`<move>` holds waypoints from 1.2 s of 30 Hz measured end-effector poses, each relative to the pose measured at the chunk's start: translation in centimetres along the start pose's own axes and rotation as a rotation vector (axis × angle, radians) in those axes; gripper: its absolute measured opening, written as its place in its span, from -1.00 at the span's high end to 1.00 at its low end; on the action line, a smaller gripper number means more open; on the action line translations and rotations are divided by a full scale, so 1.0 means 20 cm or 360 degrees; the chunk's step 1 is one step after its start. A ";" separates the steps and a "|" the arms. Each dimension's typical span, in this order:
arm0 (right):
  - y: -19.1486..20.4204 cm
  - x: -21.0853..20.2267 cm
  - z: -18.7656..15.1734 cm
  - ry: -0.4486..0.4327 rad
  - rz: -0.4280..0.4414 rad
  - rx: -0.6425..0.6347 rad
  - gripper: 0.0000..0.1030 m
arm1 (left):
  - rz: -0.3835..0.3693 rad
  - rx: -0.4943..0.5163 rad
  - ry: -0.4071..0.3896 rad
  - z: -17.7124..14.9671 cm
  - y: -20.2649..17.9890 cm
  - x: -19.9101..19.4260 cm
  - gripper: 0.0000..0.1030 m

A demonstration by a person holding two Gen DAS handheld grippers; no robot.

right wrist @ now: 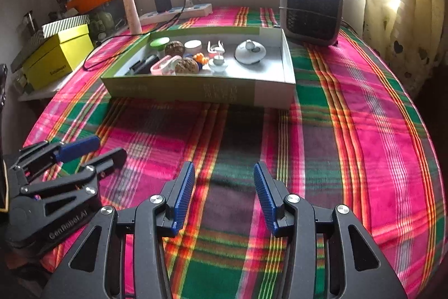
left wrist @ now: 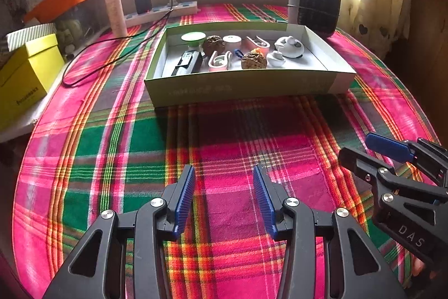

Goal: Organize objects

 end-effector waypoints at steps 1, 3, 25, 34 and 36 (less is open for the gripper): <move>0.00 0.00 -0.01 0.0004 -0.0007 0.0002 0.12 | 0.0003 0.0002 -0.0006 -0.01 0.00 0.00 0.18; -0.01 0.00 -0.03 0.0005 -0.0019 0.0011 0.12 | 0.0008 0.0004 -0.0014 -0.01 -0.01 -0.01 0.17; -0.01 -0.02 -0.06 -0.0051 -0.0079 -0.0020 -0.05 | 0.0073 -0.0073 -0.0055 -0.06 -0.02 -0.04 -0.06; -0.01 -0.02 -0.06 -0.0055 -0.0081 -0.0020 -0.06 | 0.0072 -0.0074 -0.0057 -0.06 -0.02 -0.04 -0.07; -0.01 -0.02 -0.06 -0.0054 -0.0081 -0.0021 -0.06 | 0.0072 -0.0075 -0.0057 -0.07 -0.02 -0.04 -0.07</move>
Point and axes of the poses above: each gripper's, at about its wrist camera, not at the fingertips, and x roughly the way its jaws point, y to its left, z to its top, the point moved 4 cm from there along x, roughly the way its jaws point, and after that the axes turned 15 degrees about x, right-handed, at the moved point
